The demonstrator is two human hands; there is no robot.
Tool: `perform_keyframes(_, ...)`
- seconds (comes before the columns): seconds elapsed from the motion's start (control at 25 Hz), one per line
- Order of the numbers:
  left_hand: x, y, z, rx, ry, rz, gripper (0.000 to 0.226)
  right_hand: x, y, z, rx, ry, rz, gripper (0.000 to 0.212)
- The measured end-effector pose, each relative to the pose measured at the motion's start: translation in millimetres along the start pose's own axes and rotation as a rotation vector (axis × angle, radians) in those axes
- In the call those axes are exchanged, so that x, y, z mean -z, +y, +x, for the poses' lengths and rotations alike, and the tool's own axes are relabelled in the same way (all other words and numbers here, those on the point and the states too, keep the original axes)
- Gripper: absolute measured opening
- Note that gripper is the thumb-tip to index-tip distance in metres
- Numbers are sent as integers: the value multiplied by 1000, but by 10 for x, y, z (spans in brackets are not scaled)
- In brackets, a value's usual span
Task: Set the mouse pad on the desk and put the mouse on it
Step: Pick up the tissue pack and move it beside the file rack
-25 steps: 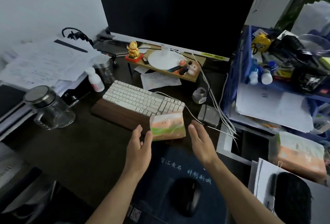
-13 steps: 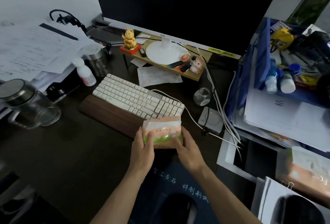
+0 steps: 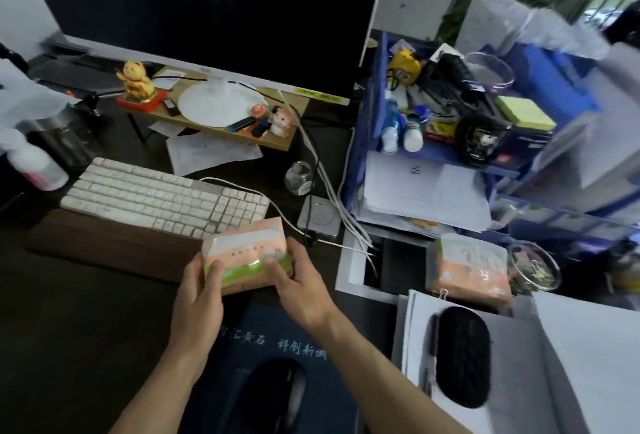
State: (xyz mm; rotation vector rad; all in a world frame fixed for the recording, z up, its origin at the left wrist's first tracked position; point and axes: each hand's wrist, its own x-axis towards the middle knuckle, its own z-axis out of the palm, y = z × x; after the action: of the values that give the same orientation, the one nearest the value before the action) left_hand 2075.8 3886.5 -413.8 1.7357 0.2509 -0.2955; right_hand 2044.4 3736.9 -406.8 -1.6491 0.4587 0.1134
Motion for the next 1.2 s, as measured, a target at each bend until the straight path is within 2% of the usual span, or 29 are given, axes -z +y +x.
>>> perform_keyframes(0.08, -145, 129, -241, -35, -69, -17, 44, 231, -68, -302, 16, 67, -13, 60)
perform_keyframes(0.2, -471, 301, -581, -101, -204, -51, 42, 697, -111, -706, 73, 176, 9, 43)
perform_keyframes(0.32, -936, 474, -837, -173, -337, -51, 41, 1243, -79, -988, 115, 328, 20, 48)
perform_keyframes(0.52, -1842, 745, -1116, -224, -521, -30, 30, 2136, -10, -1235, 106, 489, 107, 31)
perform_keyframes(0.68, -2465, 749, -1166, -211, -585, -17, 26, 2692, 222, -1198, 54, 564, 85, 32)
perform_keyframes(0.8, -2779, 679, -1182, -199, -598, 36, 32, 2944, 435, -1131, 24, 597, 76, 45)
perform_keyframes(0.92, -2985, 644, -1164, -211, -584, 73, 25, 3072, 594, -1029, 23, 600, 115, 62)
perform_keyframes(1.2, -3124, 563, -1094, -198, -578, 134, 40, 3144, 751, -852, -19, 567, 202, 93)
